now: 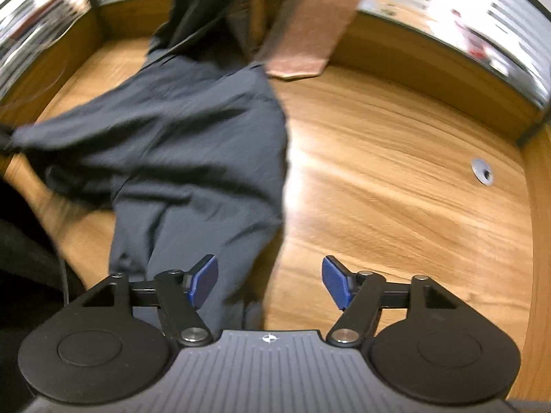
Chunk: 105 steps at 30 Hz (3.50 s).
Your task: Fold clothes
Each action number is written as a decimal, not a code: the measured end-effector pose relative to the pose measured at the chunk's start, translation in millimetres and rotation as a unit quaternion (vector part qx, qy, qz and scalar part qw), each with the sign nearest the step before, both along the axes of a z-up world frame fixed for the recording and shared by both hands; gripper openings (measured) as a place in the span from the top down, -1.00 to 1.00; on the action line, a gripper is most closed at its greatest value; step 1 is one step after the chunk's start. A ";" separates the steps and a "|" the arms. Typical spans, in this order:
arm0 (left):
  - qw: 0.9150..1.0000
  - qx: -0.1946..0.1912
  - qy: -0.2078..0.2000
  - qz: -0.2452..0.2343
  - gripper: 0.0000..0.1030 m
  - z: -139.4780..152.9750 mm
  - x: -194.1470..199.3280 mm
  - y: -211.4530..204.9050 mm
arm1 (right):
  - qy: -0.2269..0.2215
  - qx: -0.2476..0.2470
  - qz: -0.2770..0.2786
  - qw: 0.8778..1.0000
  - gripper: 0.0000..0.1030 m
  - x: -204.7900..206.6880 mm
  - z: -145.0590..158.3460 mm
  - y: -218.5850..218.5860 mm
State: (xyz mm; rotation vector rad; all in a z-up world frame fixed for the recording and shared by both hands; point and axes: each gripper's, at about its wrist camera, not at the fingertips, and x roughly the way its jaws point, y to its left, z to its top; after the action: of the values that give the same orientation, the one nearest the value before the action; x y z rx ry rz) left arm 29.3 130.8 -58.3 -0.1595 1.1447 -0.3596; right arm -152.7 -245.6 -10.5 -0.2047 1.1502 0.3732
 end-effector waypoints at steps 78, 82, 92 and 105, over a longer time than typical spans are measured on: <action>0.993 0.019 0.026 0.110 0.83 9.2 71.9 19.5 | 0.027 0.074 0.013 0.997 0.95 69.9 -48.6 107.8; 0.988 0.031 0.061 0.136 0.83 -10.1 56.7 36.5 | 0.077 0.077 0.030 0.994 0.91 61.3 -80.1 120.4; 0.985 0.019 0.081 0.148 0.67 -25.5 58.9 55.1 | 0.027 0.129 -0.037 0.991 0.25 112.4 -49.0 78.8; 0.966 -0.085 0.109 0.217 0.01 -52.2 50.8 74.9 | 0.089 0.127 -0.084 0.984 0.07 189.1 -142.1 90.9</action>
State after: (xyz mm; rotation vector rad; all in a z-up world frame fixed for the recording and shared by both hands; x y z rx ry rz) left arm 80.1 205.7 -110.5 -0.6038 1.2578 -0.0486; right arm 36.3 -154.7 -152.6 0.1506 1.2731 0.3907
